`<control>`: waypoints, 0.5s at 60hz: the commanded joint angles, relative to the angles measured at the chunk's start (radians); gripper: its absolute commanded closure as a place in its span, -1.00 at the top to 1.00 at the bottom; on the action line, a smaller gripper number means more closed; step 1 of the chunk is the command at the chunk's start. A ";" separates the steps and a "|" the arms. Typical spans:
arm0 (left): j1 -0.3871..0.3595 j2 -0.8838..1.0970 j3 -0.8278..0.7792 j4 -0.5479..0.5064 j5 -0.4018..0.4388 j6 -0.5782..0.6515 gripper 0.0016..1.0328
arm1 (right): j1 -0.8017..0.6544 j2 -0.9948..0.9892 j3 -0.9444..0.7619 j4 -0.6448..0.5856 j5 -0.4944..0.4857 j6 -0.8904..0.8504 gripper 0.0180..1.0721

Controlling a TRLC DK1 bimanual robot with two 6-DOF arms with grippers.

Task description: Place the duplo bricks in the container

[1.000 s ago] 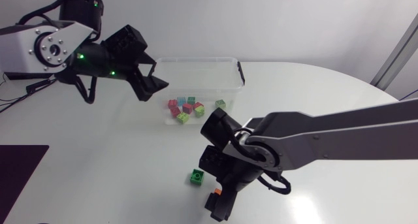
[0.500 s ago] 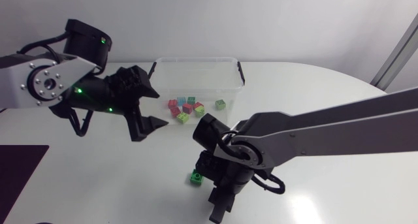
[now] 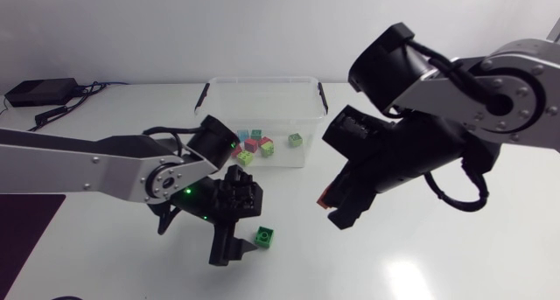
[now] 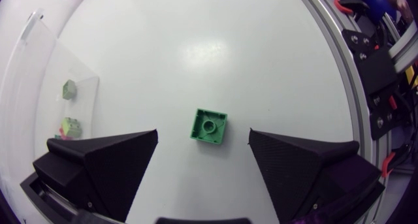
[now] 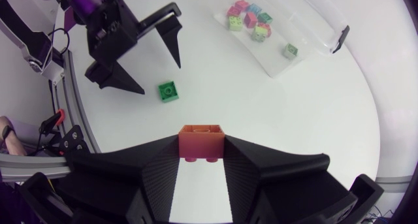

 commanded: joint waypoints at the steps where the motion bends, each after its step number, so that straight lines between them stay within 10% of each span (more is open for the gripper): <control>1: -0.019 0.066 0.051 -0.025 -0.016 0.063 0.87 | -0.010 -0.011 0.013 -0.025 -0.013 -0.012 -0.60; 21: -0.036 0.215 0.161 -0.078 -0.022 0.101 0.68 | -0.047 -0.047 0.066 -0.067 -0.032 -0.024 -0.60; 30: -0.042 0.261 0.178 -0.126 -0.022 0.129 -0.47 | -0.129 -0.025 0.189 -0.067 -0.061 -0.026 -0.60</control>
